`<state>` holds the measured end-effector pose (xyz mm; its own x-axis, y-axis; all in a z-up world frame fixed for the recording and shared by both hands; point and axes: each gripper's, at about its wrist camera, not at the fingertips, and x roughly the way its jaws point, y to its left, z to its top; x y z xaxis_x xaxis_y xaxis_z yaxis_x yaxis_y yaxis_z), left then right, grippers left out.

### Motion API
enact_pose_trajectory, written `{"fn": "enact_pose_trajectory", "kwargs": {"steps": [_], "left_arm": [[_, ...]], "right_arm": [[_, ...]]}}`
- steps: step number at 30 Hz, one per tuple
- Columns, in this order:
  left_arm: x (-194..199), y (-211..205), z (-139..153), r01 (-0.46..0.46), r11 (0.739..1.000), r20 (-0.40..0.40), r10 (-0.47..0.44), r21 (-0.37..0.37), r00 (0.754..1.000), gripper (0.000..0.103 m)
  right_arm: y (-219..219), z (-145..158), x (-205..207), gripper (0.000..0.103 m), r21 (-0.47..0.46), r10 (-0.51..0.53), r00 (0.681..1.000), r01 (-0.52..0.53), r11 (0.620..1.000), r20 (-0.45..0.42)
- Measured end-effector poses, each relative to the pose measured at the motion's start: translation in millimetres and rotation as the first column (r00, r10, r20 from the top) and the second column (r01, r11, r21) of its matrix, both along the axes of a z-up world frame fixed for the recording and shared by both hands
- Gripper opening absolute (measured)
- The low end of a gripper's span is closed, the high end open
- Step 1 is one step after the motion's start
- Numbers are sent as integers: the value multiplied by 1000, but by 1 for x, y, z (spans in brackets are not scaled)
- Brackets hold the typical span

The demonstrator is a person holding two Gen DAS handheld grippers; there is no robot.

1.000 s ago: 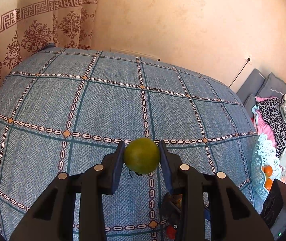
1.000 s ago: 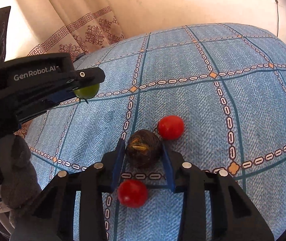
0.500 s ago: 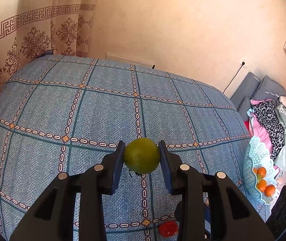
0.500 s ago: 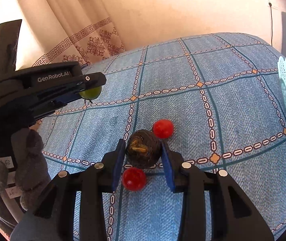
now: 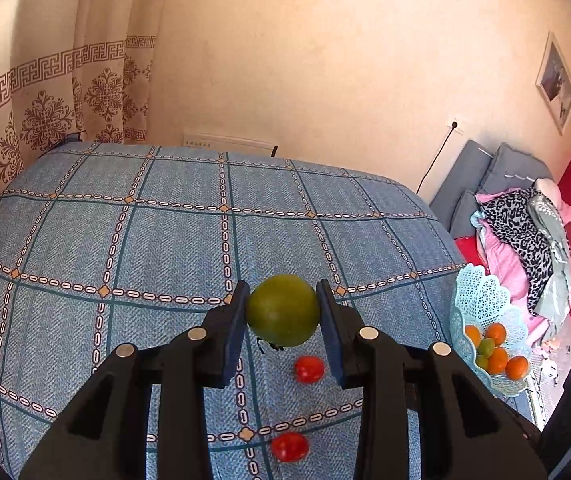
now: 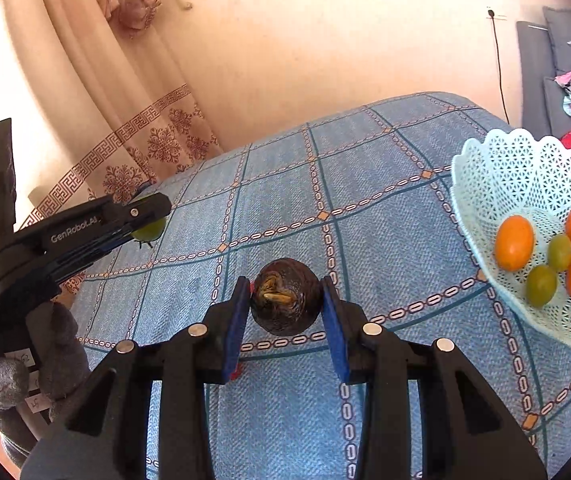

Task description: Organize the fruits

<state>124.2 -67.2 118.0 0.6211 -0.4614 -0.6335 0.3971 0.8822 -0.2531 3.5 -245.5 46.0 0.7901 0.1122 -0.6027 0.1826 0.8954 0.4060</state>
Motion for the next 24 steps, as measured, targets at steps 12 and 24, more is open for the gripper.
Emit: {"fn": "enact_pose_trajectory", "kwargs": {"steps": [12,24], "left_arm": [[-33,-38,12,102,995,54,-103,19,993,35],[-29,-31,14,92,996,53,-92,6,994,35]], "right_arm": [[-71,14,-49,37,-29,-190,981,191,981,39],[8,-24,-26,43,-18,47,996,-48,999,-77]]}}
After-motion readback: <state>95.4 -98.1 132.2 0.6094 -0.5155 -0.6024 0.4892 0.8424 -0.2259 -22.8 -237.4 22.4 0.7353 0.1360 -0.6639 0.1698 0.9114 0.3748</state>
